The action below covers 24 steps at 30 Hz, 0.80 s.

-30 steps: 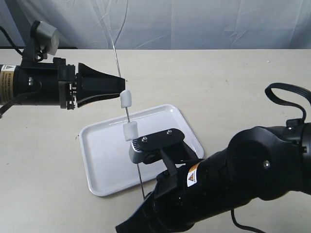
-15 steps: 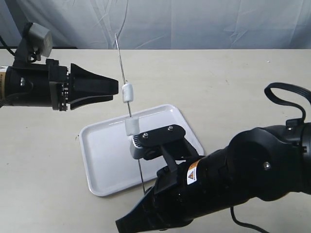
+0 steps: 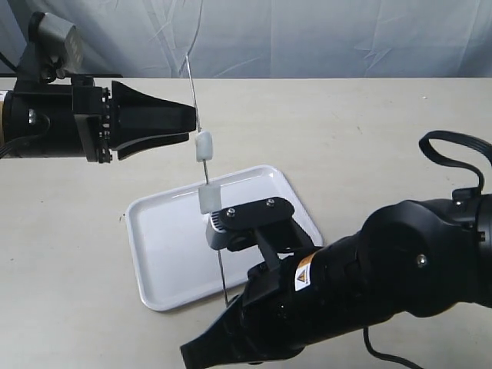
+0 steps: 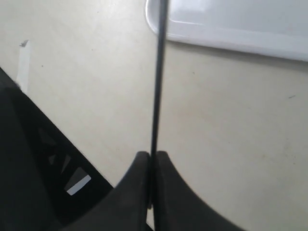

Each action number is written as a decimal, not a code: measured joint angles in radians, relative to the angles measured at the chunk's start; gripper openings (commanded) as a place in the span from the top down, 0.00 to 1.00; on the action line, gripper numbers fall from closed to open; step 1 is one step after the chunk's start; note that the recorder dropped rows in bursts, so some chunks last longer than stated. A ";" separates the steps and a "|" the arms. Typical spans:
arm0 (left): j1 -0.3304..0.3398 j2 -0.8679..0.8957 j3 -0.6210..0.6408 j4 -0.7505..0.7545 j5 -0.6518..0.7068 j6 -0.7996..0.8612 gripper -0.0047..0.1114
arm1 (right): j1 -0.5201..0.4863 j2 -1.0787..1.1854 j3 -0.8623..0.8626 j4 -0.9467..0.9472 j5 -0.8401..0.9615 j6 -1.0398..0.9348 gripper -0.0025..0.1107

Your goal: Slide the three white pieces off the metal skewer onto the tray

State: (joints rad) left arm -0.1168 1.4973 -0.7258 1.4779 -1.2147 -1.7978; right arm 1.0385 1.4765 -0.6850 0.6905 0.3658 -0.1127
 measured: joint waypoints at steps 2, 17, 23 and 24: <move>-0.002 0.000 0.000 -0.002 0.000 0.000 0.50 | 0.000 0.000 -0.002 0.007 0.002 0.000 0.98; -0.002 0.000 0.000 -0.006 0.000 0.019 0.50 | 0.000 0.000 -0.061 0.030 0.036 -0.008 0.98; -0.002 0.000 0.000 -0.010 0.000 0.033 0.57 | 0.000 0.000 -0.061 0.050 0.045 -0.015 0.98; -0.002 0.000 0.000 -0.010 0.000 0.035 0.59 | 0.000 0.000 -0.061 0.050 0.047 -0.015 0.98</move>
State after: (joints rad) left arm -0.1184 1.4973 -0.7258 1.4677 -1.2147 -1.7630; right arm 1.0385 1.4765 -0.7463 0.7410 0.4126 -0.1272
